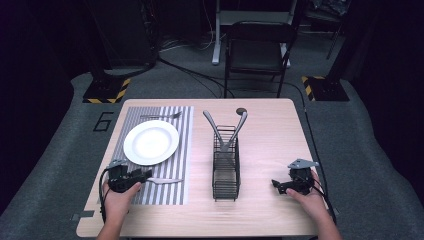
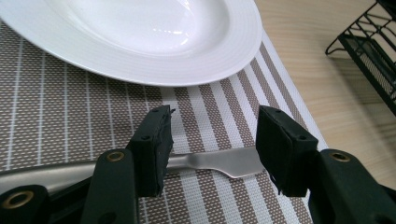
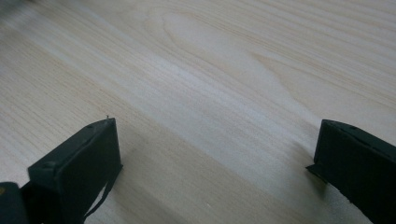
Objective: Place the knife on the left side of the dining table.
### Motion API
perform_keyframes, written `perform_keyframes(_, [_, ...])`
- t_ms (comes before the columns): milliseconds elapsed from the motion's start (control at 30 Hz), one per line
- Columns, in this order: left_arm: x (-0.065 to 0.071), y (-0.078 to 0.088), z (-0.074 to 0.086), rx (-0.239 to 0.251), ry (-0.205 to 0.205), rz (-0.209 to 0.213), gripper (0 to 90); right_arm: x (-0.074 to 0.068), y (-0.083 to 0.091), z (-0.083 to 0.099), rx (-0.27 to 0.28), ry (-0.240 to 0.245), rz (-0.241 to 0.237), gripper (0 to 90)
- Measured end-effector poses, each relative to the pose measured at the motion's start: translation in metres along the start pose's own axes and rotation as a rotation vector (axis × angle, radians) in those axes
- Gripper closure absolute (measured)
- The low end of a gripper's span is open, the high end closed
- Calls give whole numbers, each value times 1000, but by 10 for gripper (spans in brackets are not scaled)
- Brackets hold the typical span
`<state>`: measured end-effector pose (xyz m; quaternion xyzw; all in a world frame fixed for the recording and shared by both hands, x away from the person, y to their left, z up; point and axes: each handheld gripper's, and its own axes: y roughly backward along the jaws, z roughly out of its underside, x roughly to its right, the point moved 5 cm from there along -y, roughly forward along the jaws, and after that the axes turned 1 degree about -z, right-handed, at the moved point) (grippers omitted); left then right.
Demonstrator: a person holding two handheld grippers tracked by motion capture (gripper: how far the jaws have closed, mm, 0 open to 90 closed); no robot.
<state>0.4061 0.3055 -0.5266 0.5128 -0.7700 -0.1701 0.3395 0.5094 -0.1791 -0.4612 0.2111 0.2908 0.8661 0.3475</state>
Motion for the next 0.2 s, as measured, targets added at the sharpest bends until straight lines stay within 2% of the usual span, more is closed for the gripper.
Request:
perform_keyframes(100, [4, -1, 2, -17, -43, 8, 454, 0, 0, 0, 1, 0, 0, 0])
perform_keyframes(200, [4, -1, 2, -13, -43, 7, 449, 0, 0, 0, 1, 2, -2, 0])
